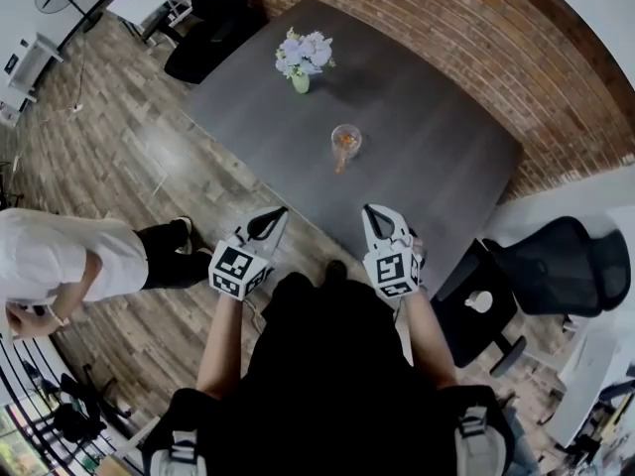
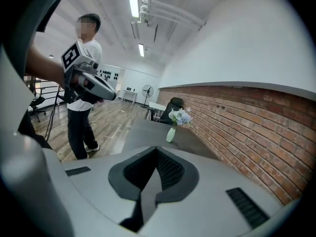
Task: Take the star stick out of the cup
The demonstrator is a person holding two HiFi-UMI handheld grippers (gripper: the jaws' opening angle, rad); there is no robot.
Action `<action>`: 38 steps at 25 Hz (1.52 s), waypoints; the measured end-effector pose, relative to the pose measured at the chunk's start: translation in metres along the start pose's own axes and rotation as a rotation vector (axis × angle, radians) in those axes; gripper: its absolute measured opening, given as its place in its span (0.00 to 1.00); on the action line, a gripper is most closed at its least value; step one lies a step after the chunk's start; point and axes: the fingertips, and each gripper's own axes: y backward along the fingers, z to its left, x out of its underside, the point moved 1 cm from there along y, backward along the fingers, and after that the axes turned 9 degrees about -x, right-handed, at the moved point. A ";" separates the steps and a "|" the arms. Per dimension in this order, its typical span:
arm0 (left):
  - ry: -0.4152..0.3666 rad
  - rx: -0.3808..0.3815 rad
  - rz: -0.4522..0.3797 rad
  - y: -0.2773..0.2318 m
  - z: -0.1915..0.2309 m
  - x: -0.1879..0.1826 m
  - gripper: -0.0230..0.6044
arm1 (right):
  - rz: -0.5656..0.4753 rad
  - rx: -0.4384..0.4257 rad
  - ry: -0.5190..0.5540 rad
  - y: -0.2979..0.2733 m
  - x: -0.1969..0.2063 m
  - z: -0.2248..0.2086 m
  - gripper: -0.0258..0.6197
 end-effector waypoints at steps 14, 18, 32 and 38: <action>-0.070 0.172 0.011 -0.064 0.068 -0.022 0.04 | 0.075 0.119 -0.085 -0.056 -0.005 -0.023 0.04; -0.098 0.216 0.007 -0.085 0.103 -0.034 0.04 | 0.097 0.154 -0.117 -0.082 -0.012 -0.023 0.04; -0.135 0.368 0.012 -0.137 0.132 -0.044 0.04 | 0.195 0.273 -0.203 -0.111 0.006 -0.037 0.04; -0.156 0.394 0.016 -0.145 0.145 -0.047 0.04 | 0.195 0.283 -0.218 -0.125 0.008 -0.038 0.04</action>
